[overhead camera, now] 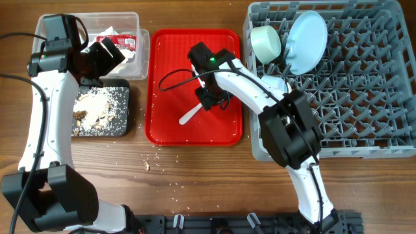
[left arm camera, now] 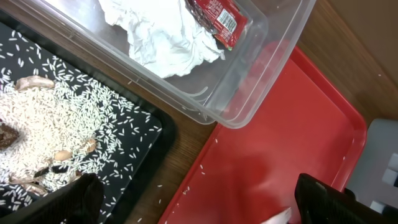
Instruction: Sort waste into correct bins and load items into the dishwasher rack
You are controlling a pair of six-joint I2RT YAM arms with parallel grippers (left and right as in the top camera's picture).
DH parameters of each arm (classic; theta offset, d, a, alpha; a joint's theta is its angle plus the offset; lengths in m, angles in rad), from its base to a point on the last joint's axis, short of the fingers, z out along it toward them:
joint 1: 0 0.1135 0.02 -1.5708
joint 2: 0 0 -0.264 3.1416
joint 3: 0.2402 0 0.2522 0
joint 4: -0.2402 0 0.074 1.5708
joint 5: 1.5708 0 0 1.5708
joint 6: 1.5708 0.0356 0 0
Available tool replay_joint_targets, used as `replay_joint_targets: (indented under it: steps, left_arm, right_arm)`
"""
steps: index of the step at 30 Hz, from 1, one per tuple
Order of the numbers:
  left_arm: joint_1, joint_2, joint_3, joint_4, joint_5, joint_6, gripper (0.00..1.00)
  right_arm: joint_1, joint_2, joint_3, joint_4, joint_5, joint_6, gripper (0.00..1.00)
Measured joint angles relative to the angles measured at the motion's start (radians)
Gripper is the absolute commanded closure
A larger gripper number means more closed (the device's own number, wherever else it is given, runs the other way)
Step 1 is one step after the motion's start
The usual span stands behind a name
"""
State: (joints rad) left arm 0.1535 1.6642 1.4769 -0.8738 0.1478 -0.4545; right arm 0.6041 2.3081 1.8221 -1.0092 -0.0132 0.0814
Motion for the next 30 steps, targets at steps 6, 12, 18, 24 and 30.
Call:
replay_joint_targets:
  steps: [6, 12, 18, 24, 30]
  left_arm:
    - [0.0, 0.0, 0.0, 0.0, 0.0, 0.0, 0.0]
    - [0.0, 0.0, 0.0, 0.001, 0.0, 0.0, 0.0]
    - [0.0, 0.0, 0.0, 0.0, 0.0, 0.0, 0.0]
    - [0.0, 0.0, 0.0, 0.0, 0.0, 0.0, 0.0]
    - [0.0, 0.0, 0.0, 0.0, 0.0, 0.0, 0.0]
  right_arm:
    - [-0.089, 0.013, -0.001, 0.221, 0.0, -0.027, 0.55]
    - [-0.092, 0.021, 0.092, 0.056, -0.117, -0.022, 0.49]
    - [-0.088, 0.021, 0.204, -0.042, -0.234, 0.161, 0.47]
    - [-0.066, 0.066, 0.204, -0.035, -0.214, 0.323, 0.49]
    - [-0.031, 0.099, 0.204, -0.014, -0.211, 0.396, 0.5]
